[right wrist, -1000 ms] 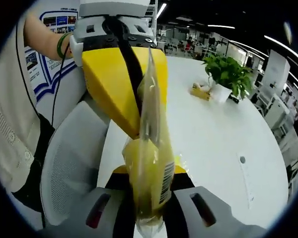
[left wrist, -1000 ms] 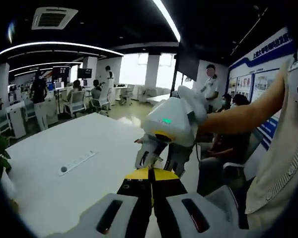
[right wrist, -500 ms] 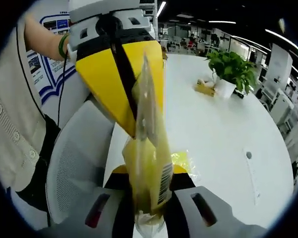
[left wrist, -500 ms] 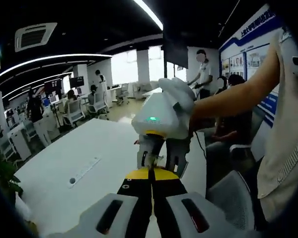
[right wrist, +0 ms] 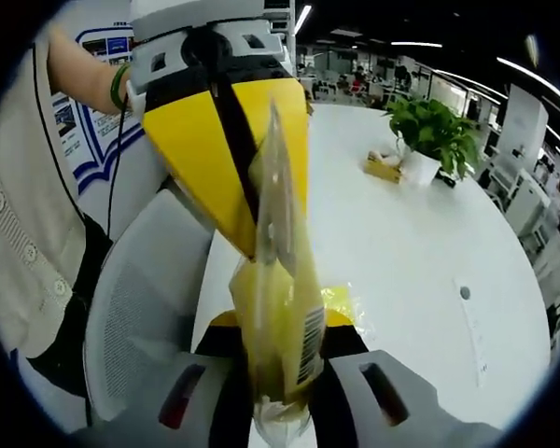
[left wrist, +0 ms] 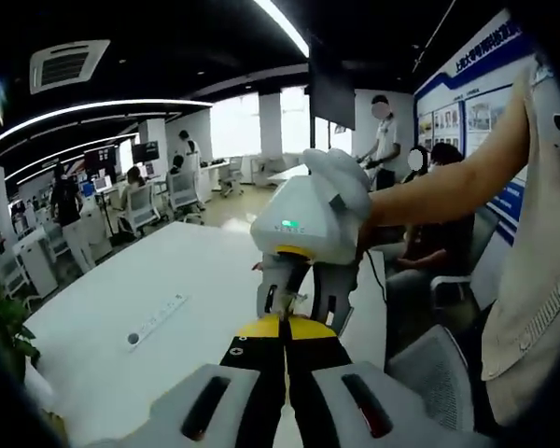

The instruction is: Compare the silicone blocks by pressing each to a similar depth, holding the contact briefly, and releasing to observe deformation and rebound differences across the visible hardness samples.

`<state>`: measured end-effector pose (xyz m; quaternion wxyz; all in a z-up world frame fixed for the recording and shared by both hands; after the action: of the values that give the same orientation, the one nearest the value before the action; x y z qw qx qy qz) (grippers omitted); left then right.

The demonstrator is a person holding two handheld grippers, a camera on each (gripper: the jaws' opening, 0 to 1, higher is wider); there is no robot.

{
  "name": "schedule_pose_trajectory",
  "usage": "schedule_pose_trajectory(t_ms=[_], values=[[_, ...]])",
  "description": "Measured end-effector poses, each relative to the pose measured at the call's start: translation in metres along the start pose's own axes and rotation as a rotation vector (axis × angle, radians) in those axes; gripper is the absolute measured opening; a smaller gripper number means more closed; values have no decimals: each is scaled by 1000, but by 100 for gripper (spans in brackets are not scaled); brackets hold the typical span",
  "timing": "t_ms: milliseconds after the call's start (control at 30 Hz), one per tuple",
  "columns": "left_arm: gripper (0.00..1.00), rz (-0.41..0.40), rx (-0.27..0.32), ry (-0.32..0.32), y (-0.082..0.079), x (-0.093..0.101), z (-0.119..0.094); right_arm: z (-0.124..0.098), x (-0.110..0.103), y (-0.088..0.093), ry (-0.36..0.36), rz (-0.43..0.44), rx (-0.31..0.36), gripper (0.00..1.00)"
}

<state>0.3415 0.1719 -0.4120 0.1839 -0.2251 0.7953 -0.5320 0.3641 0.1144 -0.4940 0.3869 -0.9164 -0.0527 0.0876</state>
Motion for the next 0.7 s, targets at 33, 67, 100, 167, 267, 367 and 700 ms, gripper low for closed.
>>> schedule_pose_trajectory(t_ms=[33, 67, 100, 167, 267, 367, 700], values=[[0, -4, 0, -1, 0, 0, 0, 0, 0, 0, -6, 10, 2, 13], [0, -13, 0, -1, 0, 0, 0, 0, 0, -1, -9, 10, 4, 14], [0, -14, 3, -1, -1, 0, 0, -1, -1, -1, -9, 9, 11, 14], [0, -31, 7, 0, -1, -1, -1, -1, -1, -1, -19, 24, 11, 15], [0, -46, 12, -2, -1, -1, -1, 0, -3, -1, -36, 17, 21, 17], [0, -49, 15, -5, -1, 0, 0, 0, -1, -2, -21, -17, 24, 18], [0, -67, 11, -8, 2, -2, -3, 5, 1, -4, -20, -35, 28, 20]])
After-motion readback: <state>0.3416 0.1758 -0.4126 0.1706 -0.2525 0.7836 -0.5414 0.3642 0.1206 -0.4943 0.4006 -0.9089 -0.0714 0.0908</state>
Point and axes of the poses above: the point that each gripper's makers call its tool centre point, and the gripper's own axes: z roughly forward along the fingers, x roughly to its right, y roughly out of its underside, the point moved 6 cm from there along -z, roughly backward along the fingers, and after that the axes turned 8 degrees about -y, right-handed, at the moved point
